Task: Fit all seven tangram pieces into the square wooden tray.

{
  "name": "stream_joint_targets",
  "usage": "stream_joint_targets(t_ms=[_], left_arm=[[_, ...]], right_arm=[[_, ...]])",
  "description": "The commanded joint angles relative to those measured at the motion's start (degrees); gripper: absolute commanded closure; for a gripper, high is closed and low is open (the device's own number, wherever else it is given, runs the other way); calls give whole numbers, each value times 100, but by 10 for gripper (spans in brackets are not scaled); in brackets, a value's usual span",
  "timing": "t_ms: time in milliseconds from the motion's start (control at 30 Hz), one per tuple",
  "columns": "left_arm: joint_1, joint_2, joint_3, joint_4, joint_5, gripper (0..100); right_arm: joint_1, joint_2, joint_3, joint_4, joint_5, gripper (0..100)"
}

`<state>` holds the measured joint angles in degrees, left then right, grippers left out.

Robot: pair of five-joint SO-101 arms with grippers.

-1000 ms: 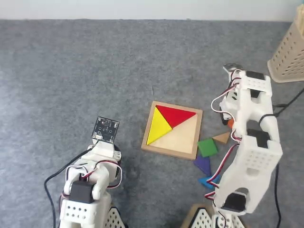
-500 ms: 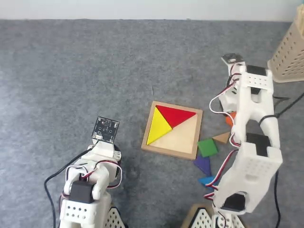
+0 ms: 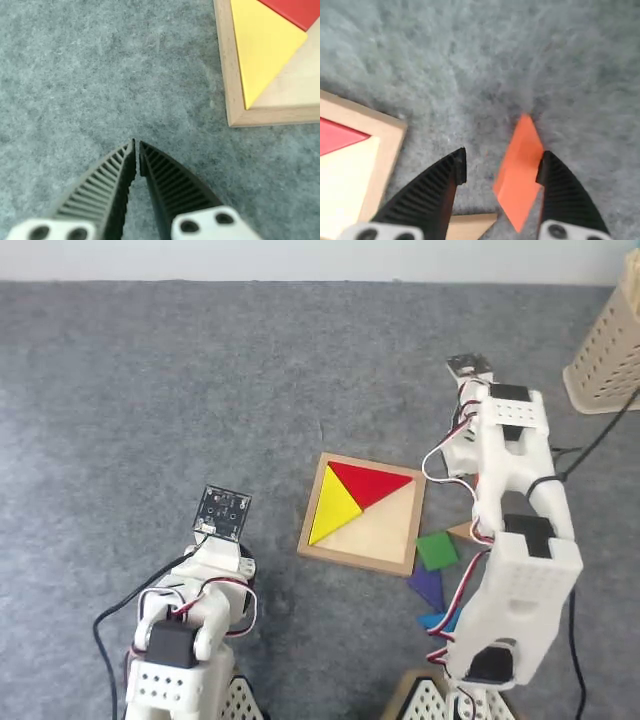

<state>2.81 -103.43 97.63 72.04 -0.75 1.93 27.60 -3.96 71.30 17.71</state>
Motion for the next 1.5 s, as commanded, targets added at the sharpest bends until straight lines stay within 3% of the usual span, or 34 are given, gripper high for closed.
stream_joint_targets(t_ms=[0,567,833,1000,1100,1267,1467], left_arm=[[35,-123,-110,35,44,988],[35,-123,-110,35,44,988],[35,-123,-110,35,44,988],[35,-123,-110,35,44,988],[35,-123,-110,35,44,988],[35,-123,-110,35,44,988],[35,-123,-110,35,44,988]], right_arm=[[215,-22,-62,-84,-70,767],[242,-708,-9,338,-97,768],[268,-75,123,92,-185,768],[259,13,-9,92,-193,896],[242,-295,0,171,-229,962],[13,-1262,132,462,-193,980],[-840,-2958,1459,40,290,980]])
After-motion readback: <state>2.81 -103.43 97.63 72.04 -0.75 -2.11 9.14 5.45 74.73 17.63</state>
